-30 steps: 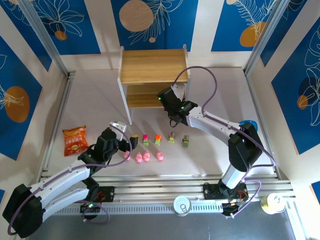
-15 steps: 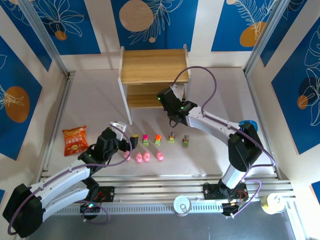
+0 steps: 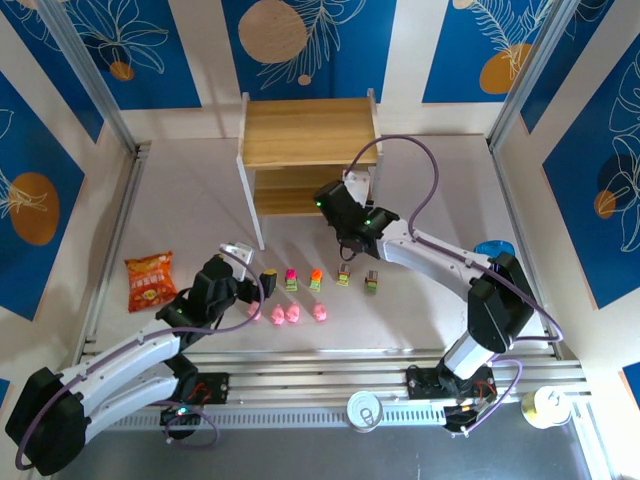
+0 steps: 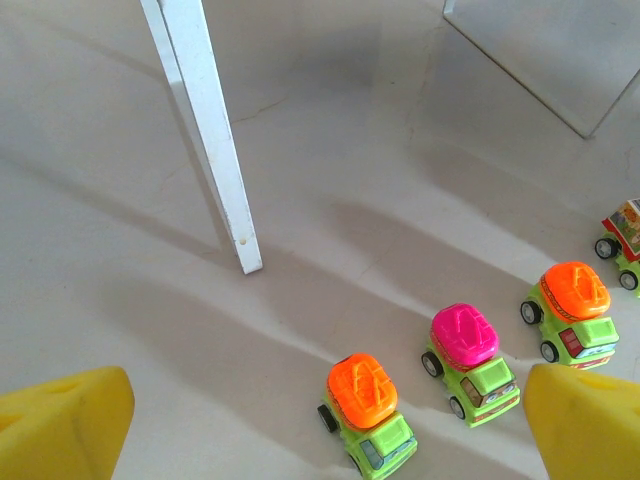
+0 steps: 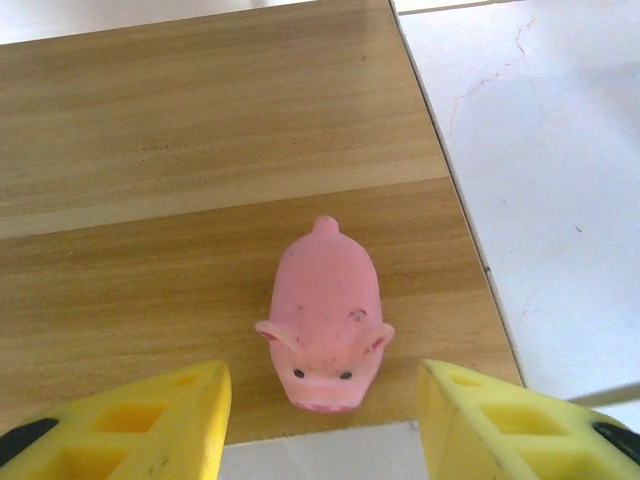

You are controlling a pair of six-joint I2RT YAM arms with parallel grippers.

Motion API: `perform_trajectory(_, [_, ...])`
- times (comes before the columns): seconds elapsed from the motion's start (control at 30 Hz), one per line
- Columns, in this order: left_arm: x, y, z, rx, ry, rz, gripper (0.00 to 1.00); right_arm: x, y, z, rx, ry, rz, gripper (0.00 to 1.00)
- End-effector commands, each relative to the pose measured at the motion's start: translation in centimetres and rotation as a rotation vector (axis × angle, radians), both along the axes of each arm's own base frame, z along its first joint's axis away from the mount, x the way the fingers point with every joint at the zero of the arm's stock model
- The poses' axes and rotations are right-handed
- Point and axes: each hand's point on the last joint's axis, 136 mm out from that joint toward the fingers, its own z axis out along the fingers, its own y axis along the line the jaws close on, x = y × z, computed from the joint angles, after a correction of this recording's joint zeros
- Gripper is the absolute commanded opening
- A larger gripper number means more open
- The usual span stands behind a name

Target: Place and organize the plastic toys onto the shelf

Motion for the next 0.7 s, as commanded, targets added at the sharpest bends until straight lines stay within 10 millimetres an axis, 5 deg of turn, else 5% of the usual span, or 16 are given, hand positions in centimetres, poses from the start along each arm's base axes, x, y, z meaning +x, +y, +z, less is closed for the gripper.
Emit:
perform_trajectory(0.0, [0.5, -0.5, 1.6, -0.006, -0.042, -0.007, 1.0, -1.1, -0.9, 0.4, 0.007, -0.014, -0.03, 0.52])
perform_trajectory(0.3, [0.7, -0.3, 1.5, 0.002, -0.045, 0.007, 1.0, -4.4, -0.1, -0.7, 0.011, 0.011, 0.013, 0.52])
perform_trajectory(0.67, [0.1, -1.4, 2.0, -0.017, -0.061, -0.05, 1.0, -11.6, 2.2, -3.1, -0.014, 0.072, 0.102, 0.52])
